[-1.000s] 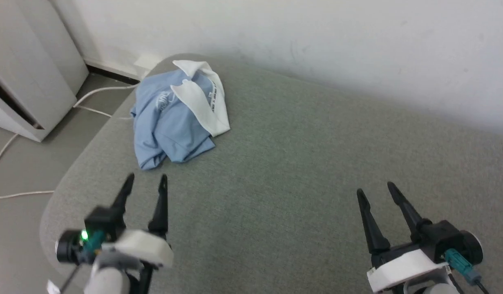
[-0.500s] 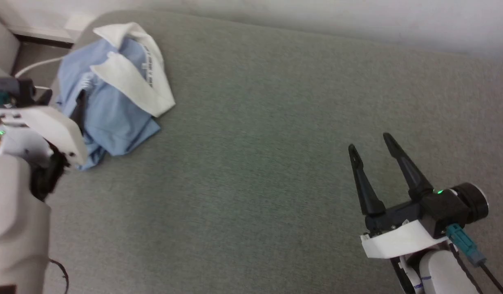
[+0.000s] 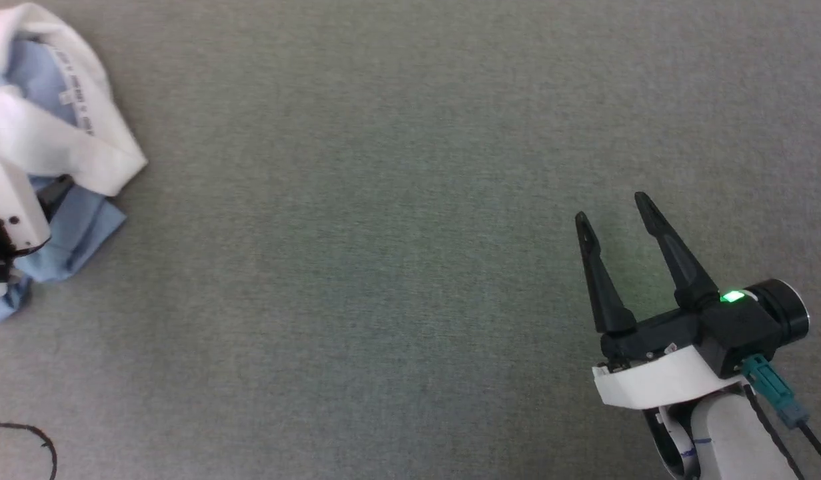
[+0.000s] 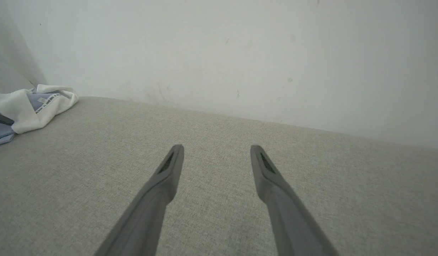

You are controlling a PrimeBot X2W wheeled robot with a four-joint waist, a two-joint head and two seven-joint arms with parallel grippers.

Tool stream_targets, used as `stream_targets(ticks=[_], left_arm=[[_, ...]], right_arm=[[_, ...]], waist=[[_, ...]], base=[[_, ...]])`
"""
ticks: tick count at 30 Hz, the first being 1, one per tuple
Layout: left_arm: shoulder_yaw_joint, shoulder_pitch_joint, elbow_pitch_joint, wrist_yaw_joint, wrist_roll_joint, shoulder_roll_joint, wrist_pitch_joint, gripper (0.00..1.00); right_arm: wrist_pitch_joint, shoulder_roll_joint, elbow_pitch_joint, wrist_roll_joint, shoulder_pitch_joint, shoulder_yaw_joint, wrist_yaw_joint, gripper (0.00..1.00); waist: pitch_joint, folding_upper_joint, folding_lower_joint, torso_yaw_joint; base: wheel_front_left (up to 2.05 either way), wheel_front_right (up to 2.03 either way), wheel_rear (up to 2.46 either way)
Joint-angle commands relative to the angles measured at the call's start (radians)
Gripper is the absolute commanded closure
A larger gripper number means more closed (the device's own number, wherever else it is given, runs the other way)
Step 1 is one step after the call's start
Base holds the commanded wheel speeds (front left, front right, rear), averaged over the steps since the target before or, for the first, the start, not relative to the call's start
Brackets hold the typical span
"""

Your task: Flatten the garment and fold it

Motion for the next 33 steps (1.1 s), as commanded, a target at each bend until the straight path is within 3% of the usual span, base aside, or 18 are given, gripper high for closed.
stream_targets(ticks=[1,5,6,7,8,11,15,27,33], left_arm=[[-0.009,-0.005,0.023,-0.006,-0.006,0.010,0.013,0.00],[-0.038,0.011,0.069,-0.006,-0.034,0.024,0.047,0.00],[-0.044,0.016,0.077,-0.006,-0.050,0.022,0.063,0.40],[-0.050,0.020,0.081,-0.006,-0.066,0.022,0.077,0.90],[-0.056,0.023,0.083,-0.006,-0.081,0.022,0.087,1.00],[-0.062,0.026,0.085,-0.006,-0.115,0.028,0.081,1.00],[-0.072,0.019,0.072,-0.006,-0.122,0.044,-0.013,1.00],[-0.099,-0.020,-0.083,-0.006,-0.098,0.080,-0.531,1.00],[-0.129,-0.018,-0.229,-0.006,-0.067,0.060,-0.710,1.00]], right_arm=[[-0.002,0.000,-0.001,0.009,-0.017,0.000,-0.001,0.00],[-0.004,0.000,0.005,0.013,-0.018,-0.007,-0.001,0.00],[-0.005,0.000,0.008,0.012,-0.018,-0.009,-0.001,0.00],[-0.005,0.000,0.011,0.012,-0.017,-0.011,-0.001,0.00],[-0.005,0.000,0.014,0.011,-0.016,-0.014,-0.001,0.00],[-0.005,0.000,0.025,0.007,-0.014,-0.020,-0.001,0.00],[-0.006,0.000,0.039,0.003,-0.013,-0.022,-0.001,0.00],[-0.006,0.000,0.087,0.023,0.036,-0.049,-0.001,0.00],[-0.006,0.000,0.101,0.041,0.058,-0.068,-0.001,0.00]], waist=[[0.059,0.0000,-0.0002,-0.062],[0.058,0.0000,-0.0002,-0.069],[0.055,0.0000,-0.0002,-0.068],[0.052,0.0000,-0.0002,-0.067],[0.048,0.0000,-0.0002,-0.065],[0.028,0.0000,-0.0002,-0.056],[-0.015,0.0000,-0.0002,-0.043],[-0.207,0.0000,-0.0002,-0.025],[-0.284,0.0000,-0.0002,-0.032]], base=[[0.00,0.00,0.00],[0.00,0.00,0.00],[0.00,0.00,0.00],[0.00,0.00,0.00],[0.00,0.00,0.00],[0.00,0.00,0.00],[0.00,0.00,0.00],[0.00,0.00,0.00],[0.00,0.00,0.00]])
